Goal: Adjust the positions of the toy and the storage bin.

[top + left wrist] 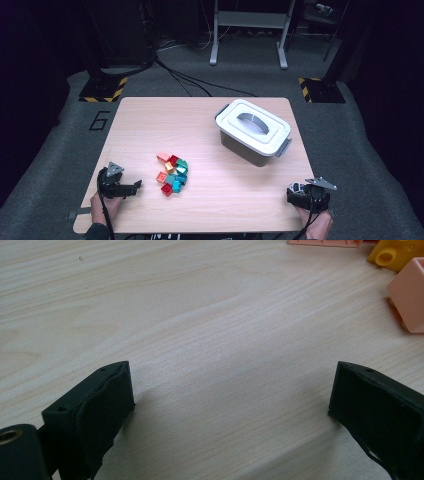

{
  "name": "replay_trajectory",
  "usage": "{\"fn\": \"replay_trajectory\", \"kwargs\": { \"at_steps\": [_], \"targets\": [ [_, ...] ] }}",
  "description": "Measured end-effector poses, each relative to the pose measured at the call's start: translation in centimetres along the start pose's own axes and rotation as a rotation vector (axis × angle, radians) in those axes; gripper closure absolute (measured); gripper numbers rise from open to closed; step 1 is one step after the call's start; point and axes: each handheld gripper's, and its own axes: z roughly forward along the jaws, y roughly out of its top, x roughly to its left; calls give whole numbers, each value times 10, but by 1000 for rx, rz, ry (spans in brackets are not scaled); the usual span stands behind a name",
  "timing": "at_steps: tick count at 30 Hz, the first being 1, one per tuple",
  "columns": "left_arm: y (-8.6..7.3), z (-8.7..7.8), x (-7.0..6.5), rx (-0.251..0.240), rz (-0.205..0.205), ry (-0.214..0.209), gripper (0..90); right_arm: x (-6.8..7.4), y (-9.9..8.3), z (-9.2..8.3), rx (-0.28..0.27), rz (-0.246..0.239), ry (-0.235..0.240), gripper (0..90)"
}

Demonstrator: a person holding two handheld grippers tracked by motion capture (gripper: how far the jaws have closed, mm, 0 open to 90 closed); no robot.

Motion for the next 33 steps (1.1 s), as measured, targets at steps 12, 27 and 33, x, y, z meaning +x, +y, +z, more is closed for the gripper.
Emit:
{"fn": "replay_trajectory", "kwargs": {
  "at_steps": [12,27,33],
  "targets": [
    [0,1,0,-10,0,2,44,17,36,-25,-8,-85,120,0],
    [0,1,0,-10,0,2,43,32,86,-38,-11,-152,218,0],
    [0,1,0,-9,0,2,44,40,111,-43,-34,-191,237,0]
  ]
}}
